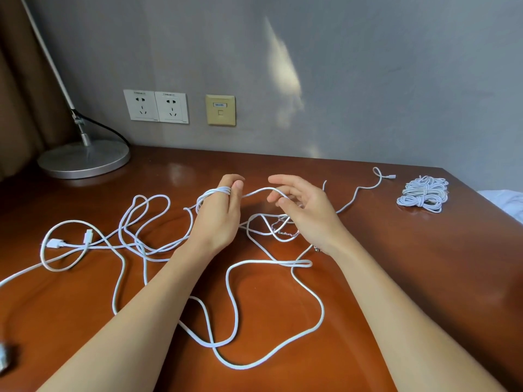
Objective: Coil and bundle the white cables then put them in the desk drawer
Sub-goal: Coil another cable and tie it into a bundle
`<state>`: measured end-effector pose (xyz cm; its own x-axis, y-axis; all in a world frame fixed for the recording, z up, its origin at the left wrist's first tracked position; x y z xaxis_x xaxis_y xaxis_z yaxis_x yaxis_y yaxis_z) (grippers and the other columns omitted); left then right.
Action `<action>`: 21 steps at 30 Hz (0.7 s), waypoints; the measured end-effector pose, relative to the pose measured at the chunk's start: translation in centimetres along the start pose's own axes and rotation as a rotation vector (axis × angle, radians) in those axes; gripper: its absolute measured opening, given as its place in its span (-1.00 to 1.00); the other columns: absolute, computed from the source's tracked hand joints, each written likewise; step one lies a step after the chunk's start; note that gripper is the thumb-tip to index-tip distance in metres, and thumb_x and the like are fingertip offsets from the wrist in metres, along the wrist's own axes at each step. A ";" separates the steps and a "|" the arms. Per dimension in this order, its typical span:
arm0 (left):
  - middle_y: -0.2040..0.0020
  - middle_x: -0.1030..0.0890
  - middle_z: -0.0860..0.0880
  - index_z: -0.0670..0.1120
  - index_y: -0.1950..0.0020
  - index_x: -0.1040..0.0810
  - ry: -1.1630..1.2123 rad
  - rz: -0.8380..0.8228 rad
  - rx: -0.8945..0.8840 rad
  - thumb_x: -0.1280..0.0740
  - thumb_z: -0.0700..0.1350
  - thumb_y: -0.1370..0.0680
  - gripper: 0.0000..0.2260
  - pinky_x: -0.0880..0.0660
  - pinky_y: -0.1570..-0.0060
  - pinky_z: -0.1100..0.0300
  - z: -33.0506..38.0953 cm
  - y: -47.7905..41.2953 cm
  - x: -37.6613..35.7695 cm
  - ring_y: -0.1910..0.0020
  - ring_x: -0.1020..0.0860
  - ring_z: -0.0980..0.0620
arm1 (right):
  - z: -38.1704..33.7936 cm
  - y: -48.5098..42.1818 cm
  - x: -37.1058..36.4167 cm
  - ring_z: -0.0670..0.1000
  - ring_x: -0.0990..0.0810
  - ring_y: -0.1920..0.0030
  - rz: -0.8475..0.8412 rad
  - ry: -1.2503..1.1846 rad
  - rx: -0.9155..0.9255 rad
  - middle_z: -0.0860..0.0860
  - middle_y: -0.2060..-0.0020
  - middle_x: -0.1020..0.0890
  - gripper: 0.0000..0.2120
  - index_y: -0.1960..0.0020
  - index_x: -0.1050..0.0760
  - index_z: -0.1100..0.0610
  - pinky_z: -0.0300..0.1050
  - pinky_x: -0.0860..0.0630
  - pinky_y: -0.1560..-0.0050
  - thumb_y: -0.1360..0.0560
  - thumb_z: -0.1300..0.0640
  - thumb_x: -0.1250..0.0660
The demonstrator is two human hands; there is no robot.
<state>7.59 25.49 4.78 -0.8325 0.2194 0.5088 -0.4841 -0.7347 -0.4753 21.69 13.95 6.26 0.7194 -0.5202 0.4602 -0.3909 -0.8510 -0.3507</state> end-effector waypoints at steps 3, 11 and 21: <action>0.09 -0.60 0.08 -0.01 -0.21 -0.53 0.083 -0.017 0.029 -0.15 0.04 -0.73 -0.78 -0.41 0.21 0.46 -0.1 0.0 -0.1 0.12 -0.56 0.21 | 0.0 0.1 0.4 -0.24 -0.62 -0.12 0.055 0.038 0.020 -0.23 0.00 -0.70 -0.65 -0.36 -0.50 -0.14 -0.38 -0.47 -0.11 -0.68 0.22 -0.25; 0.37 -0.56 -0.04 -0.04 0.18 -0.43 -0.105 -0.046 0.115 -0.35 0.05 -0.63 -0.73 -0.49 0.28 0.06 -1.0 -0.2 -0.5 0.35 -0.54 -0.02 | -1.1 0.3 1.4 -0.17 -0.65 0.02 0.230 0.215 0.169 -0.23 -0.02 -0.67 -0.66 -0.42 -0.48 -0.11 -0.41 -0.56 0.06 -0.66 0.05 -0.35; 0.53 -0.25 0.06 -0.04 0.45 -0.19 -0.060 -0.036 0.092 -0.12 0.27 -0.67 -0.41 -0.28 0.35 0.08 0.2 0.9 -0.2 0.49 -0.26 0.02 | -1.3 0.4 1.8 -0.09 -0.66 0.14 0.292 0.328 0.224 -0.12 0.15 -0.68 -0.76 -0.26 -0.60 -0.05 -0.15 -0.64 0.15 -0.61 -0.03 -0.40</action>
<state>7.36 24.68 4.45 -0.7957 0.2098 0.5682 -0.4845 -0.7835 -0.3892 22.09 12.63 7.99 0.3654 -0.7609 0.5363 -0.3901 -0.6482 -0.6539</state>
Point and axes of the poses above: each hand's wrist, its own y-axis away from the middle knuckle, its own x-axis out of the back of the hand, z = x × y, the point moved 9 cm from there along -y, towards the middle knuckle
